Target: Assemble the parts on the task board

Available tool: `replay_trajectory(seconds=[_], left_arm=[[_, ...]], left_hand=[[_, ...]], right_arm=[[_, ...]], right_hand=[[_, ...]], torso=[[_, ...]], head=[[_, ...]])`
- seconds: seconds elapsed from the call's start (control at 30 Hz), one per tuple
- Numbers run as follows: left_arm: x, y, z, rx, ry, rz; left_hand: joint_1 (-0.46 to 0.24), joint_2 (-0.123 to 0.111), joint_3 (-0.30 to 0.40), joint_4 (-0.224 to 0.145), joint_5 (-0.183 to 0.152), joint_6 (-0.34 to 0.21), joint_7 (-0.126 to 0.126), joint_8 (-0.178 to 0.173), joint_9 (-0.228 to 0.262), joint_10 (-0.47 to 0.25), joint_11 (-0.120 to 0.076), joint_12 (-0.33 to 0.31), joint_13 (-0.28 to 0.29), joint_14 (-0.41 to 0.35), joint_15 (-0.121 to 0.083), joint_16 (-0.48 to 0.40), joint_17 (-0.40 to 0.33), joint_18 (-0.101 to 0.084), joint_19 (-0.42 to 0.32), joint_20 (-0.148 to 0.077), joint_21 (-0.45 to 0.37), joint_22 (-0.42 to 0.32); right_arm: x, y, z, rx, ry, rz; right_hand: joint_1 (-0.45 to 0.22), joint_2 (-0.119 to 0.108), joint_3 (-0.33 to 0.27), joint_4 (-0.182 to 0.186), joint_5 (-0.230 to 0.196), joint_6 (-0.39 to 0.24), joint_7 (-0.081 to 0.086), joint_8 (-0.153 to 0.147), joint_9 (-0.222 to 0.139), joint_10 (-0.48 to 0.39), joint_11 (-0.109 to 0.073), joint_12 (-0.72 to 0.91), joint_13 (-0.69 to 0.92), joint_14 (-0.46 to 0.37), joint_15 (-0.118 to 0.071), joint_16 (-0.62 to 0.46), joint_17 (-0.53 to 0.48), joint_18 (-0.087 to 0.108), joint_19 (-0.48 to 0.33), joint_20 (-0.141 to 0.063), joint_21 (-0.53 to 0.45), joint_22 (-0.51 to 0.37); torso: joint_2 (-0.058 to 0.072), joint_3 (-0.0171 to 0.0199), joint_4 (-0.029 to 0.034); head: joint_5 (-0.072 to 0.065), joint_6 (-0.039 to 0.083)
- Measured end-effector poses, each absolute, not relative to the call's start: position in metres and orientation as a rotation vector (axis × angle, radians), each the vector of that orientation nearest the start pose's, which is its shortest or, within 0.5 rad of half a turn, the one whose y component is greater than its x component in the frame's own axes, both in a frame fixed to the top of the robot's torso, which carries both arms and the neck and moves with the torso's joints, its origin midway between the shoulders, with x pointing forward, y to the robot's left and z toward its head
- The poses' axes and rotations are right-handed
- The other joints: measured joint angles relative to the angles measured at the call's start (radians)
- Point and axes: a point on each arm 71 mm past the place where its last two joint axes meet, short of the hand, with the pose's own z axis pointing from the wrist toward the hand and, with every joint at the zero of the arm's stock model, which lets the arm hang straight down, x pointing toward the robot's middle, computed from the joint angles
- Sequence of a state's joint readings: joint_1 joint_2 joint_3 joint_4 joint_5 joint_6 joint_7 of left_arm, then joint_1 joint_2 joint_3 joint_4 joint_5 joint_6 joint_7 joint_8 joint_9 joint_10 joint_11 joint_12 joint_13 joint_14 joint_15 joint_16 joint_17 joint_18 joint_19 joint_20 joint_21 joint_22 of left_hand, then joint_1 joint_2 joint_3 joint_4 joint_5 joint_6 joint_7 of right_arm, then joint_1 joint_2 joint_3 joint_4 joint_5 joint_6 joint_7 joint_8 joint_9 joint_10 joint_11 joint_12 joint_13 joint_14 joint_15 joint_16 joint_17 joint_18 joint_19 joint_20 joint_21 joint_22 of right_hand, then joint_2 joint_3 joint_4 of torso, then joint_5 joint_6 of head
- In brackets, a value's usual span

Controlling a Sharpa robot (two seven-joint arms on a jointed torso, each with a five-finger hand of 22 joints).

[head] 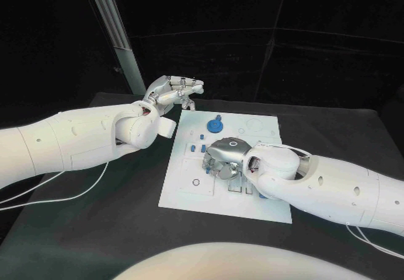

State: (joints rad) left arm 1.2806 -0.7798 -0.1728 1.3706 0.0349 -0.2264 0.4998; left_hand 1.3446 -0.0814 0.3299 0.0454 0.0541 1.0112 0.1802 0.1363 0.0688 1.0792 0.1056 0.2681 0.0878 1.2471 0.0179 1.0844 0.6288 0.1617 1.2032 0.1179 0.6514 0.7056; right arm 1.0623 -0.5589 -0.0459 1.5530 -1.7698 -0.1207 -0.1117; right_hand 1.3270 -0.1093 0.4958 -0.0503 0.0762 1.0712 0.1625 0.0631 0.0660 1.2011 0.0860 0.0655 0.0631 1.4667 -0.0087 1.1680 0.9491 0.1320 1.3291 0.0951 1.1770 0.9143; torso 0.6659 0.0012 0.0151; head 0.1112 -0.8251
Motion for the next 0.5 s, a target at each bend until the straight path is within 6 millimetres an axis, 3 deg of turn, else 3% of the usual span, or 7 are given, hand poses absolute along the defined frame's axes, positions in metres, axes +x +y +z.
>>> replay_trajectory(seconds=[0.13, 0.5], left_arm=[[0.5144, 0.223, -0.1872, -1.037, 1.392, -1.551], [0.5145, 0.2234, -0.1872, -1.038, 1.393, -1.549]], left_hand=[[0.0, 0.0, 0.0, 0.0, 0.0, 0.0, 0.0, 0.0, 0.0, 0.0, 0.0, 0.0, 0.0, 0.0, 0.0, 0.0, 0.0, 0.0, 0.0, 0.0, 0.0, 0.0], [0.0, 0.0, 0.0, 0.0, 0.0, 0.0, 0.0, 0.0, 0.0, -0.009, 0.002, 0.006, -0.001, -0.004, 0.004, -0.005, -0.006, 0.0, 0.0, 0.0, 0.0, -0.003]], right_arm=[[0.4174, -0.0433, -0.243, -0.659, 1.746, 0.812], [0.4177, -0.0445, -0.2423, -0.652, 1.735, 0.82]], right_hand=[[-0.01, -0.01, -0.013, 0.008, 0.0, -0.014, 0.006, 0.0, 0.0, -0.033, 0.012, 0.0, 0.0, 0.0, 0.007, 0.0, -0.008, 0.0, -0.005, 0.005, -0.004, -0.006], [-0.01, -0.01, -0.021, 0.01, 0.0, -0.031, 0.008, 0.0, 0.0, -0.047, 0.016, 0.0, 0.0, 0.0, 0.007, 0.0, -0.011, 0.0, -0.009, 0.009, -0.004, -0.006]], torso=[[0.0, -0.0001, -0.0004], [0.0, -0.0001, -0.0003]], head=[[0.0, -0.002], [-0.001, -0.002]])
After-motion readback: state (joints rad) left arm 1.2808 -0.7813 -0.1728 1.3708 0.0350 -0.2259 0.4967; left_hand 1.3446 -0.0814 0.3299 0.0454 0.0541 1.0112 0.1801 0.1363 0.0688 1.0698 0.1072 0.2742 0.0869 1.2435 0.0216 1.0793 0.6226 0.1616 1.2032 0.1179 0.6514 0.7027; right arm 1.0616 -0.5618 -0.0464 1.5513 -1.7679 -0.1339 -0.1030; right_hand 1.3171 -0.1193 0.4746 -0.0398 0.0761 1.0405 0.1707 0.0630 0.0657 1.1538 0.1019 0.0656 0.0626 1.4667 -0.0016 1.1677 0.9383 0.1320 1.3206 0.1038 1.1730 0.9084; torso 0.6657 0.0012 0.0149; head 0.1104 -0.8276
